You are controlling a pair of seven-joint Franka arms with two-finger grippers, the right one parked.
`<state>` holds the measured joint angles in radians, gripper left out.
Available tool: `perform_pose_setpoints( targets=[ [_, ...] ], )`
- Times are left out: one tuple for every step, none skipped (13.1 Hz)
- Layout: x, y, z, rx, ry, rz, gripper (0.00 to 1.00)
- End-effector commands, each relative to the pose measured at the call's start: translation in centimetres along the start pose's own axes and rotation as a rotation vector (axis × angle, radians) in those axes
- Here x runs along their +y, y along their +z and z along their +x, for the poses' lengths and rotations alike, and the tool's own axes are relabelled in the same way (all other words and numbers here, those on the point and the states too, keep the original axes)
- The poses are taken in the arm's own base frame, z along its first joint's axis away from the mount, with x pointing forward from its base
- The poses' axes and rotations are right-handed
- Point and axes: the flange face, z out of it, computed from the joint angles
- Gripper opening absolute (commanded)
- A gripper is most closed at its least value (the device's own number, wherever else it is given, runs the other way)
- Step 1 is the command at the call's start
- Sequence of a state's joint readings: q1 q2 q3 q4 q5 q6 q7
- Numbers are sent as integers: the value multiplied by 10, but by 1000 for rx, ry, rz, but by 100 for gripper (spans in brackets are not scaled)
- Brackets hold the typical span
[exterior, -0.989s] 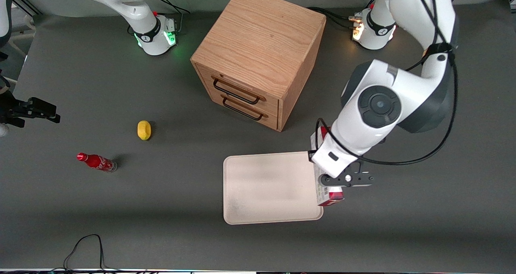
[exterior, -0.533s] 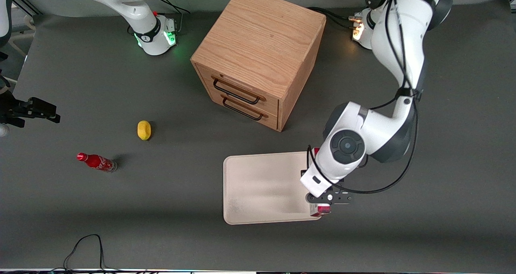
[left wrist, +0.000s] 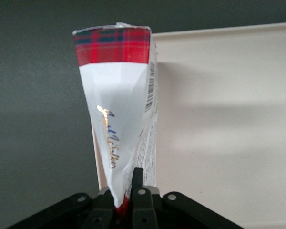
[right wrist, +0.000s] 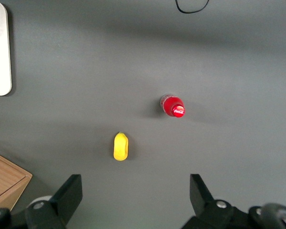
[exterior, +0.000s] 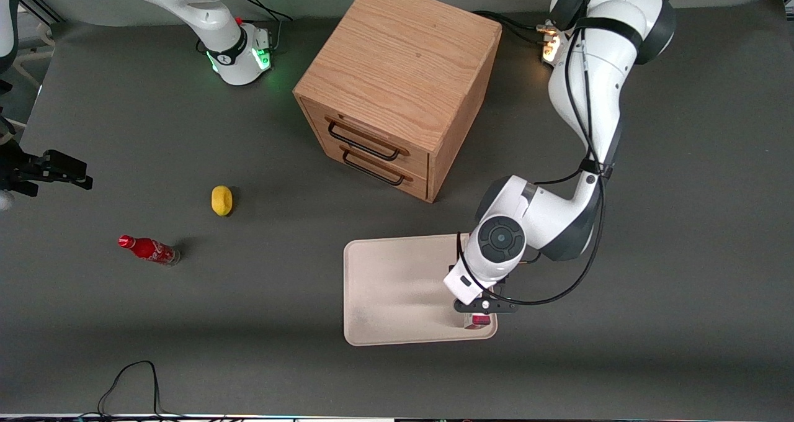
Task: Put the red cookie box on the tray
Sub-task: 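Carry the box over the white tray with the left gripper, then lower the box onto the tray and open the left gripper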
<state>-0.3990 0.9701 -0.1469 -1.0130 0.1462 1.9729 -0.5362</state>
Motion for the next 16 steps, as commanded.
perform_pose_setpoints(
  targets=[
    [-3,15,-2,1,-16,40,0],
    [-5,18,-4,0,-8,57,0],
    [-4,20,-4,-2,-8,58,0],
    [-4,19,-4,-1,-15,57,0],
    [-5,20,-4,-1,-22,60,0],
    [-4,21,-5,0,-20,64,33],
    [-5,18,-4,7,-20,71,74],
    [-5,17,-4,10,-29,74,100],
    [-6,14,-4,10,-31,75,100],
    [-8,8,-3,13,-35,80,100],
    [-10,-6,-1,21,-39,80,100],
    [-14,-23,-2,12,-45,86,100],
    [-18,-42,-3,2,-48,97,100],
    [-24,-77,-5,6,-53,99,100],
    [-32,-110,-10,-2,-52,109,100],
    [-45,-143,-17,-19,-50,121,100]
  ],
)
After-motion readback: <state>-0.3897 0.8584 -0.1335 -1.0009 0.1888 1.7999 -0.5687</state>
